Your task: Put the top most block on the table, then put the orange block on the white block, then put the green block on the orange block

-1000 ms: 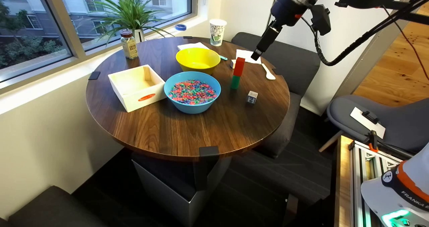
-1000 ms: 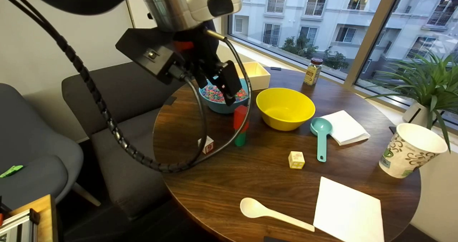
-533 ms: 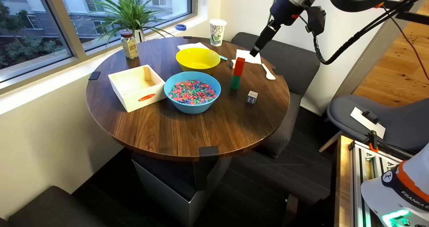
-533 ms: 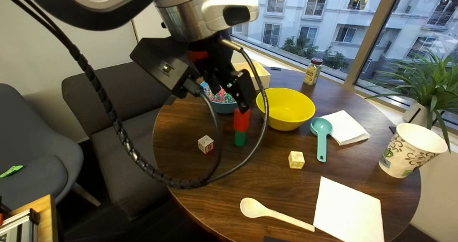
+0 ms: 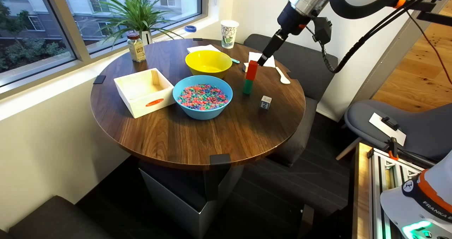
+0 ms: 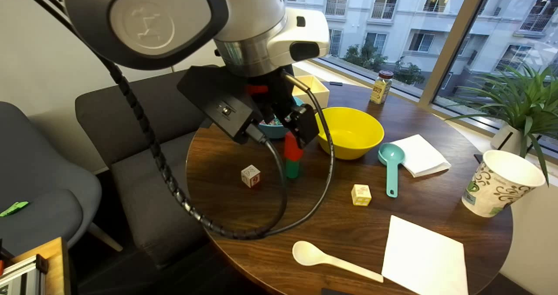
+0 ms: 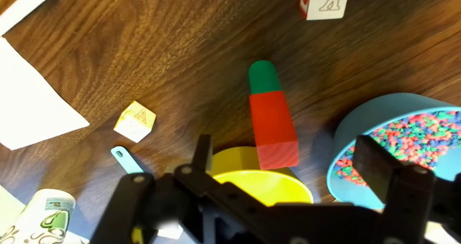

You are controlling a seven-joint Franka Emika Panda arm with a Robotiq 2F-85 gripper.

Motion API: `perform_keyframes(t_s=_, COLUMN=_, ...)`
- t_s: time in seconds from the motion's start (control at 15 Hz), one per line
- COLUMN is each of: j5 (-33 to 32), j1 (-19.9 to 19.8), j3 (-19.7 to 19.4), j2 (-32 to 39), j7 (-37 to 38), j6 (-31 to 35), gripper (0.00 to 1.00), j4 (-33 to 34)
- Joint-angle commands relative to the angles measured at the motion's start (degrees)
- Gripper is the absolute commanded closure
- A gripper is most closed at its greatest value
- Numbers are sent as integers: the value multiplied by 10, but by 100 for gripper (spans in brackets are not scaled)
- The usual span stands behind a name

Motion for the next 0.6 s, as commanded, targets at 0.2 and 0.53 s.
perform_keyframes(t_s=0.2, j5=36, j1=9, j3=-4, j2=42, j7=-42, j6=12, gripper=0, j4=25)
perform_keyframes(t_s=0.53, j5=49, j1=6, j3=-2, j2=61, j7=-62, j6=9, gripper=14, j4=43)
